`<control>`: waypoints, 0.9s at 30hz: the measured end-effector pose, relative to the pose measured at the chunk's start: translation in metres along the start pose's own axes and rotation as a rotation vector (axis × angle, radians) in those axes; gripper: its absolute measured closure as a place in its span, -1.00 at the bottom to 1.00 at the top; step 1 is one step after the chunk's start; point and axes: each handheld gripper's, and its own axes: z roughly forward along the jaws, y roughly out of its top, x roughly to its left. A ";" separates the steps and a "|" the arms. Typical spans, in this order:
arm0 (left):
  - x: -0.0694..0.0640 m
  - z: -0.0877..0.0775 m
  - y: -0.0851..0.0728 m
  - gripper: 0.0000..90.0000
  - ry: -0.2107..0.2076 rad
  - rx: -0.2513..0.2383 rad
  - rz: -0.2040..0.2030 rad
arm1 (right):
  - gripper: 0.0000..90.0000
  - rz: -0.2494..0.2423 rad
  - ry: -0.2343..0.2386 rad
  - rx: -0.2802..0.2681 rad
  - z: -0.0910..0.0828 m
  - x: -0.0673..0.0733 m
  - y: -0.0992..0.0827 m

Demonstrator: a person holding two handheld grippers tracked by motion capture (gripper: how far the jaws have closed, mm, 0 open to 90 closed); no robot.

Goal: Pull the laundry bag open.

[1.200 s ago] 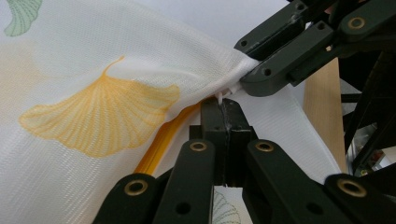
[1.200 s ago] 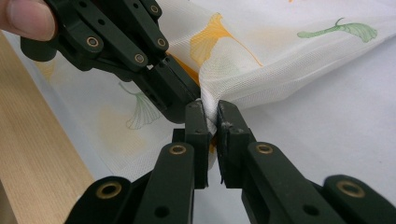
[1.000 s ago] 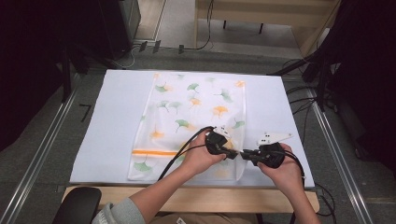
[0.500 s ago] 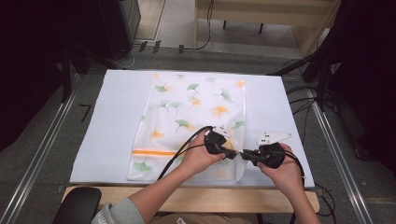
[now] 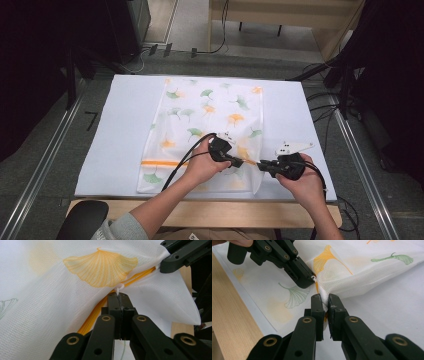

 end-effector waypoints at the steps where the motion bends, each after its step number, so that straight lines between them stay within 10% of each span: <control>1: -0.001 0.000 0.000 1.00 0.004 0.003 0.000 | 0.91 -0.003 0.002 0.000 0.001 0.000 0.000; 27: -0.001 0.000 0.001 1.00 0.008 0.006 -0.004 | 0.91 0.003 0.002 -0.002 0.000 0.000 0.000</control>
